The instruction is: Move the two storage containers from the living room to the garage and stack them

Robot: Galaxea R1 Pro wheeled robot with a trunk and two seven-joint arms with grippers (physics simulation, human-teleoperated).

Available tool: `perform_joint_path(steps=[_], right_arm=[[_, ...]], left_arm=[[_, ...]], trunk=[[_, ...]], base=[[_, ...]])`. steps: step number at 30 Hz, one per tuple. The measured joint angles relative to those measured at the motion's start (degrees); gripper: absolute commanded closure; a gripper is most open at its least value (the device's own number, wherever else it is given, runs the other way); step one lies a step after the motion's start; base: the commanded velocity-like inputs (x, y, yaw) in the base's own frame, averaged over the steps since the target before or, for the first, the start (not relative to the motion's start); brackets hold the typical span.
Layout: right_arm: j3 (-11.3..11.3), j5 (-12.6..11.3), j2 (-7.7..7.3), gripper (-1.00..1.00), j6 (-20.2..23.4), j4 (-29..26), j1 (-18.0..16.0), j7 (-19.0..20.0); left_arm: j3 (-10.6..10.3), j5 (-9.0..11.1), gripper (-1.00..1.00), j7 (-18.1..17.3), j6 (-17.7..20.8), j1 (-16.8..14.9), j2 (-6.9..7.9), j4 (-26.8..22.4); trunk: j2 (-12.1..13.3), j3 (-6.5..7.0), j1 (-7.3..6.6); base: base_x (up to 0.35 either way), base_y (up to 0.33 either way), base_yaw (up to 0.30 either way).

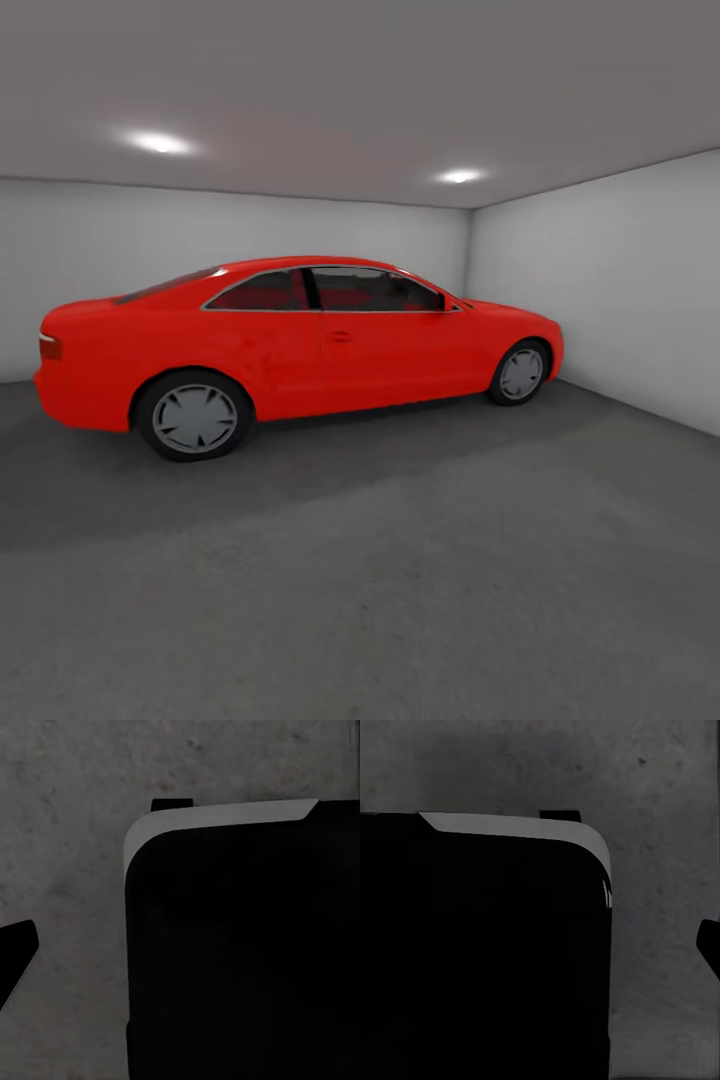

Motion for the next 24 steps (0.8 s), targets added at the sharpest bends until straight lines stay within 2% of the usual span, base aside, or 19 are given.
perform_joint_path(steps=[15, 24], right_arm=[[-0.43, -0.23, -0.08, -1.0, 0.01, 0.08, 0.0, 0.0], [-1.49, -1.82, -0.12, -1.0, 0.04, 0.08, 0.0, 0.0]], left_arm=[[-0.05, 0.04, -1.0, 0.0, 0.0, 0.0, -0.01, 0.02], [0.01, 0.03, -1.0, 0.0, 0.0, 0.0, 0.0, 0.02]], trunk=[[0.0, 0.0, 0.0], [0.0, 0.0, 0.0]], base=[[0.0, 0.0, -0.3], [0.0, 0.0, -0.3]])
